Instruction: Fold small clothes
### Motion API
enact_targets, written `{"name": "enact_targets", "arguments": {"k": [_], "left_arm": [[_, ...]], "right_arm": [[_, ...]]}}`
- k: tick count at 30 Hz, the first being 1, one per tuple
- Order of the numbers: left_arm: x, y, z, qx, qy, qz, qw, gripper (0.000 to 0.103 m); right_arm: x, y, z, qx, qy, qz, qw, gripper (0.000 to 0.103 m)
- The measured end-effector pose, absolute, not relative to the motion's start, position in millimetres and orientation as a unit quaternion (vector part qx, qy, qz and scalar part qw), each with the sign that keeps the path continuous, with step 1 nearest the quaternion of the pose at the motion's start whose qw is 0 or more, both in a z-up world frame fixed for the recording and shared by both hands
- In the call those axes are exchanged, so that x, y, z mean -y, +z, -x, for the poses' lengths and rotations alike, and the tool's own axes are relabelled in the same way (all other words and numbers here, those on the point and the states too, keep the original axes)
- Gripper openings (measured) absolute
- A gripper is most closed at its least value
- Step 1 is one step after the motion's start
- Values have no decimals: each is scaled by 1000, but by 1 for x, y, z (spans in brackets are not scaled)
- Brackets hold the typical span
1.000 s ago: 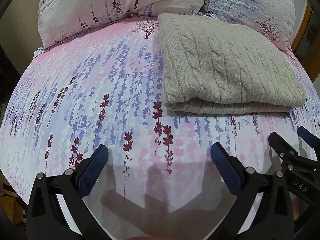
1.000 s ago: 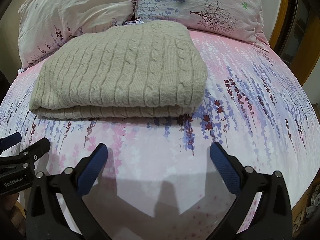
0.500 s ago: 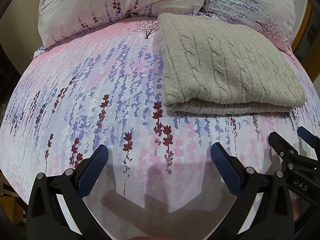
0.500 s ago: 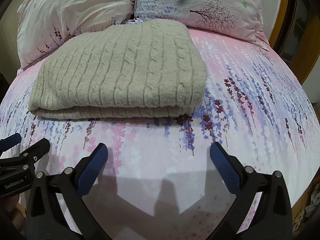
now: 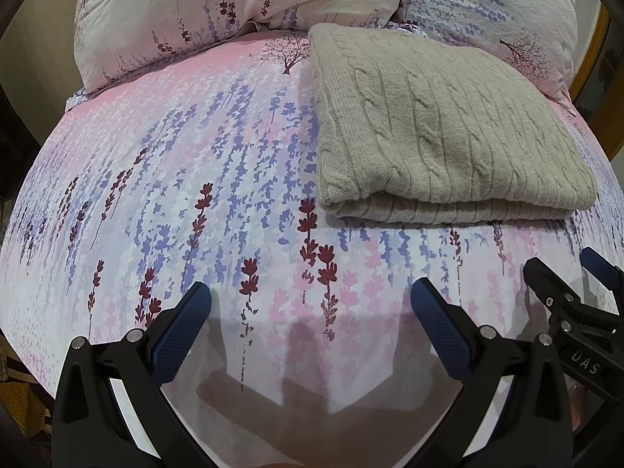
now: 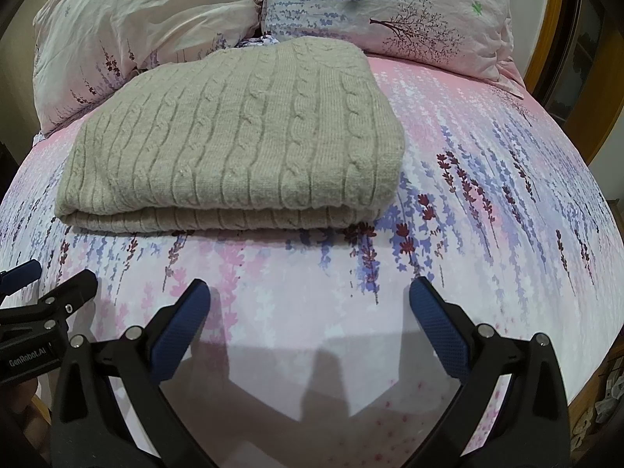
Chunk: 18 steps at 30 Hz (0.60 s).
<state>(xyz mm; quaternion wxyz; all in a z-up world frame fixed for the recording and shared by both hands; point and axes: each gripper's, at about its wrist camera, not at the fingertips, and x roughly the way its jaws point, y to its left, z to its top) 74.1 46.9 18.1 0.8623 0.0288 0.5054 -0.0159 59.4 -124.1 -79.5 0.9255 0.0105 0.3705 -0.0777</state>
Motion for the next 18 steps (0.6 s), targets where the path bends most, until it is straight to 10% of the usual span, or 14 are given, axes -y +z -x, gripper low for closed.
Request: {"name": "enact_targets", "arguments": {"k": [18], "left_arm": [[-47,18,-76,-507,-19,-32,861,102]], "right_arm": [[124,-79,-59,-371,-76,-9,926,101]]}}
